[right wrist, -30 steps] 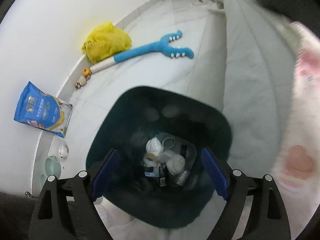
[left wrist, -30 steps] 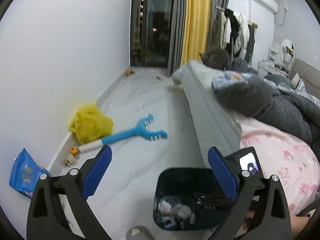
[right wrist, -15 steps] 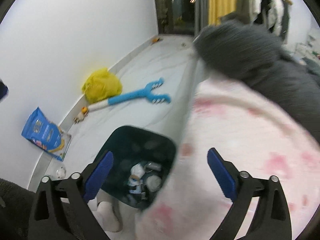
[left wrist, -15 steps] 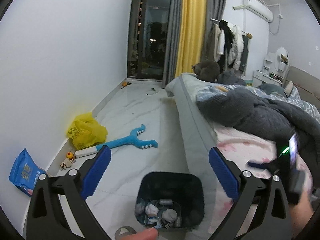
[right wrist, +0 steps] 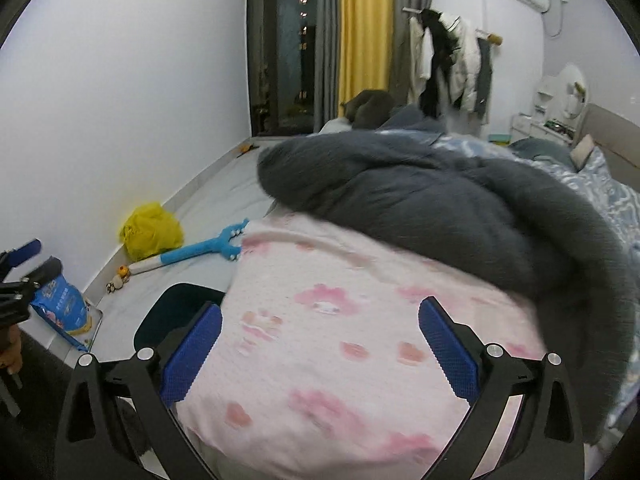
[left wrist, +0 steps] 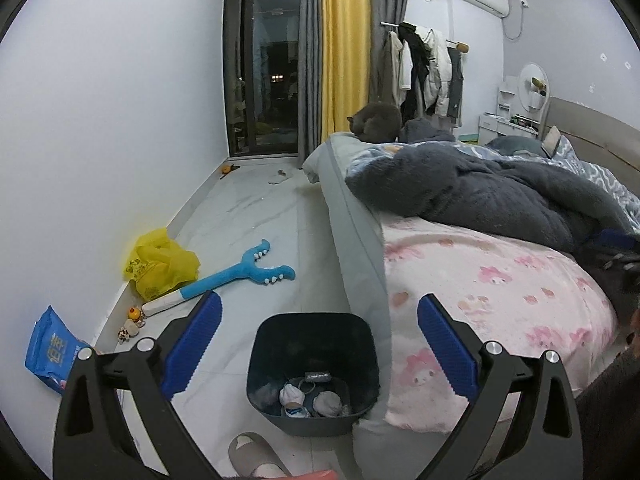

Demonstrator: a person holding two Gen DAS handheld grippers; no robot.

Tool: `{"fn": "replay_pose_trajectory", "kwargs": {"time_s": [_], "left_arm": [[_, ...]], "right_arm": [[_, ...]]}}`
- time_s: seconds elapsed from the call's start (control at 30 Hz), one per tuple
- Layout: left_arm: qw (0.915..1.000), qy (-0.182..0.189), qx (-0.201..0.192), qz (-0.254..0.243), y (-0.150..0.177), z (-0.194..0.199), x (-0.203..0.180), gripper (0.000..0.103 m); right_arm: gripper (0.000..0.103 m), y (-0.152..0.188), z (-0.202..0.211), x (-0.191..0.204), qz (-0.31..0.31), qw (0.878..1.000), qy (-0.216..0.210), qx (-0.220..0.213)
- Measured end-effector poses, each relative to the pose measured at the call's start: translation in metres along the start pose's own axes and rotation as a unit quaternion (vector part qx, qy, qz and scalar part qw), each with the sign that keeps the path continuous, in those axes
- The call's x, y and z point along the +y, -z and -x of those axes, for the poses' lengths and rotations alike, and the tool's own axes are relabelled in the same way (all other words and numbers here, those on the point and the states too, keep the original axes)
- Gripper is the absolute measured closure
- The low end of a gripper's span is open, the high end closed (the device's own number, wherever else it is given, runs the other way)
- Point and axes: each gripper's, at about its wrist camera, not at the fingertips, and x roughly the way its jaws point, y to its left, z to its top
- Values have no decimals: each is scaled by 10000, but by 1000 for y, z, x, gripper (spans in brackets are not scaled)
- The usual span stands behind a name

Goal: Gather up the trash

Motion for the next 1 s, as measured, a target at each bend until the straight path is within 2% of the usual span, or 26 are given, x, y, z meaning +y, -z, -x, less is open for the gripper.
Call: {"fn": "replay_pose_trajectory", "kwargs": {"time_s": [0.17,0.3,0.5,1.0], "left_arm": [[10000,74,-38,51,6,9,-12,3],[9999,98,78,53,13,7,-24,3],[9999,69,117,-19,19,1,-28,3],[9999,45,144,9,21,-3,-27,3]], "right_arm": [[3,24,37,-33,-55,9999,38,103],[3,34,54,-45,-292,9993,-208,-102],[3,38,51,-42,-176,9990,-402,-53],[3,40,49,-39,-180,9989,-431,28]]}}
